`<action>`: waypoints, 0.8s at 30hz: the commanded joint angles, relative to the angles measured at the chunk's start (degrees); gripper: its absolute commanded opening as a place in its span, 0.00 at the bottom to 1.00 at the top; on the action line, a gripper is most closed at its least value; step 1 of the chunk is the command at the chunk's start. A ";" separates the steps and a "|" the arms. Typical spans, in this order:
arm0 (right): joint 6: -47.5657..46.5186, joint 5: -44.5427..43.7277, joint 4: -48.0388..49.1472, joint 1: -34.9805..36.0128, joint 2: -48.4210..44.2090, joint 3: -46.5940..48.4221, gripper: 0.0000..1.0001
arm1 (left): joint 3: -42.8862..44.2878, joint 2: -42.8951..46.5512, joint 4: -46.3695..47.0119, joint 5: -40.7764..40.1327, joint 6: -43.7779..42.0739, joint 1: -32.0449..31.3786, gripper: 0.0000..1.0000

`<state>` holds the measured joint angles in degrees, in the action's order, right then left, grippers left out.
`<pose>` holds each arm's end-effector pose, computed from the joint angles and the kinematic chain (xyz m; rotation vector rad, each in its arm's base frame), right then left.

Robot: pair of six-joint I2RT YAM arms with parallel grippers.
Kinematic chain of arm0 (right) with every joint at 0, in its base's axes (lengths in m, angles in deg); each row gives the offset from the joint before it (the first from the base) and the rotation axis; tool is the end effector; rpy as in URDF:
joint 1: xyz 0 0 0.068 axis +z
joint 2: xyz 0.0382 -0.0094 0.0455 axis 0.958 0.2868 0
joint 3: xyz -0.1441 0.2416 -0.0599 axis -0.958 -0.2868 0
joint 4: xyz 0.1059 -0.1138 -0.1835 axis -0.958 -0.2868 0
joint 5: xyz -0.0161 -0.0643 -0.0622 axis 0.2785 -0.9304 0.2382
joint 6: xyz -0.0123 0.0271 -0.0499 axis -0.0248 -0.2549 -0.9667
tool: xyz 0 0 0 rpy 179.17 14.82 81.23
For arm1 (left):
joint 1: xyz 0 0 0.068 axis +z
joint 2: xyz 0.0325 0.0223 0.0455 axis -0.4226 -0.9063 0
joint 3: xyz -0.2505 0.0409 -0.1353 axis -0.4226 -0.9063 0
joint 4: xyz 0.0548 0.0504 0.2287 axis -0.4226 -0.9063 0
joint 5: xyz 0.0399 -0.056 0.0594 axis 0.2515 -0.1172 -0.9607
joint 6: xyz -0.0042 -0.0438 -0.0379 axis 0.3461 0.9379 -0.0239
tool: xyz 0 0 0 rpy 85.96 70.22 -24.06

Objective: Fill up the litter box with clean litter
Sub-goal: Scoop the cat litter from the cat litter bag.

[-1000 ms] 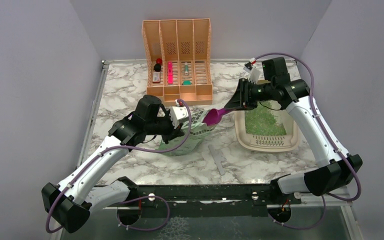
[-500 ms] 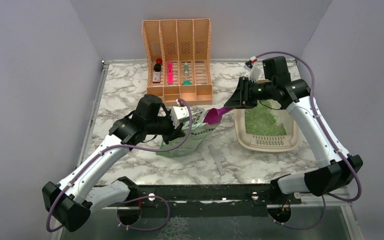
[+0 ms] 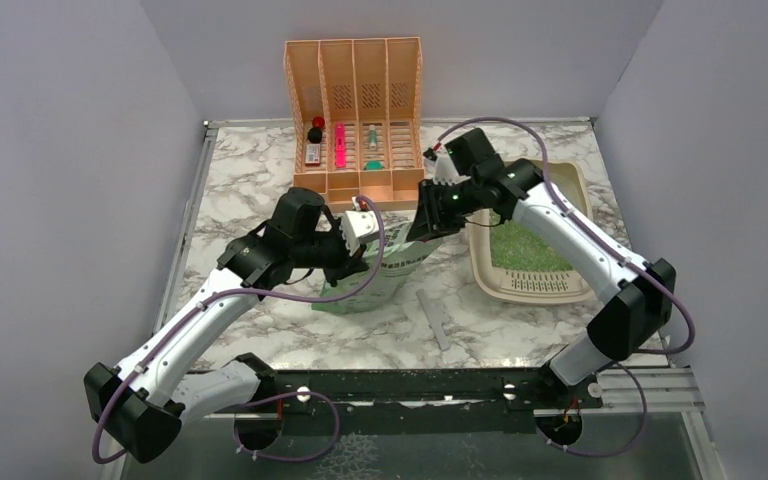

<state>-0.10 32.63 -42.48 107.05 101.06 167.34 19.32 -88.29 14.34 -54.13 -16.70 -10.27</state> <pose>0.2434 0.1853 0.3585 -0.4233 2.5958 0.9857 0.1403 -0.1253 0.3409 1.2940 1.8191 -0.7453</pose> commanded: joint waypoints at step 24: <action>-1.36 -10.10 -1.44 8.75 14.32 6.48 0.01 | 1.20 0.79 3.66 -6.15 0.94 -0.34 0.00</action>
<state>-0.67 19.99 -45.04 114.94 112.68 178.16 19.53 -88.26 15.63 -60.97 -16.26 -10.27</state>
